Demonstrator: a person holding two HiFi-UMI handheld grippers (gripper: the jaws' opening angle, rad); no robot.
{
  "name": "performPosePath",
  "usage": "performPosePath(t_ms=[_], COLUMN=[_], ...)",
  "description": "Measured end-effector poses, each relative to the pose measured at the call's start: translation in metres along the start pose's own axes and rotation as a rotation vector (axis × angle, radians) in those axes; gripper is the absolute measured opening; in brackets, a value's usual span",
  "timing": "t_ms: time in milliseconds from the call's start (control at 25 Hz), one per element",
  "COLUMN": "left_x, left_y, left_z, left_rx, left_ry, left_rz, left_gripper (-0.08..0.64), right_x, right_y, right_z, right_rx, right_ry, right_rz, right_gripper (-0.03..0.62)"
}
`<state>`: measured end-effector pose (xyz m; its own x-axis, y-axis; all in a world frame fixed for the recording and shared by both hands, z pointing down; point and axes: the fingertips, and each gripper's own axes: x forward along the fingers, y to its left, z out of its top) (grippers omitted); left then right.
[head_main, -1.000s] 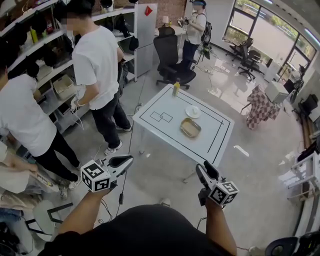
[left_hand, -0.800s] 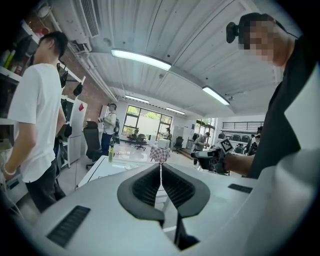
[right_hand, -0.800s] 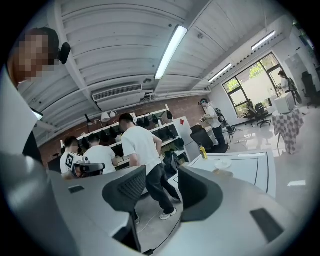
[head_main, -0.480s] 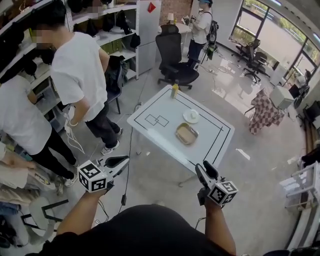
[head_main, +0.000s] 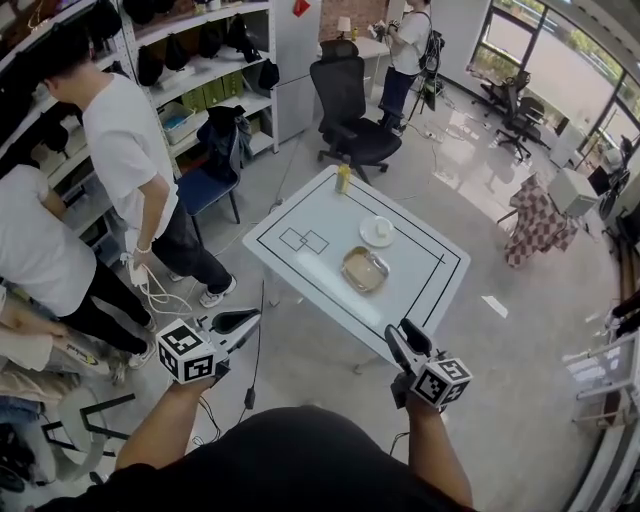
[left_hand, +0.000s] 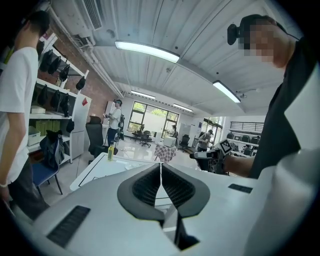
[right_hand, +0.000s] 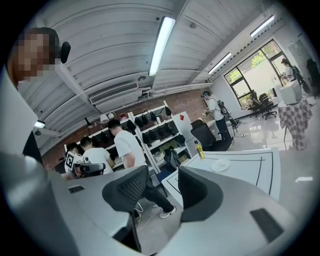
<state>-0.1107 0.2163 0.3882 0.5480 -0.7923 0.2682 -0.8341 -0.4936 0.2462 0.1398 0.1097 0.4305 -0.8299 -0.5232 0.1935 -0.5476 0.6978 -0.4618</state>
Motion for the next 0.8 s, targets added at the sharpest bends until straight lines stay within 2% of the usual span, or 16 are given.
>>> performPosePath(t_ms=[280, 560, 800], left_x=[0.034, 0.048, 0.060], left_y=[-0.003, 0.002, 0.015], left_z=[0.011, 0.016, 0.017], left_rx=[0.004, 0.001, -0.005], left_ry=[-0.007, -0.009, -0.013], left_rz=[0.012, 0.020, 0.004], left_gripper=[0.026, 0.026, 0.026], right_x=[0.007, 0.017, 0.027], right_y=[-0.033, -0.040, -0.049], right_z=[0.015, 0.017, 0.025], right_rx=[0.005, 0.010, -0.001], right_ry=[0.001, 0.012, 0.003], right_rz=[0.019, 0.042, 0.028], right_gripper=[0.213, 0.213, 0.212])
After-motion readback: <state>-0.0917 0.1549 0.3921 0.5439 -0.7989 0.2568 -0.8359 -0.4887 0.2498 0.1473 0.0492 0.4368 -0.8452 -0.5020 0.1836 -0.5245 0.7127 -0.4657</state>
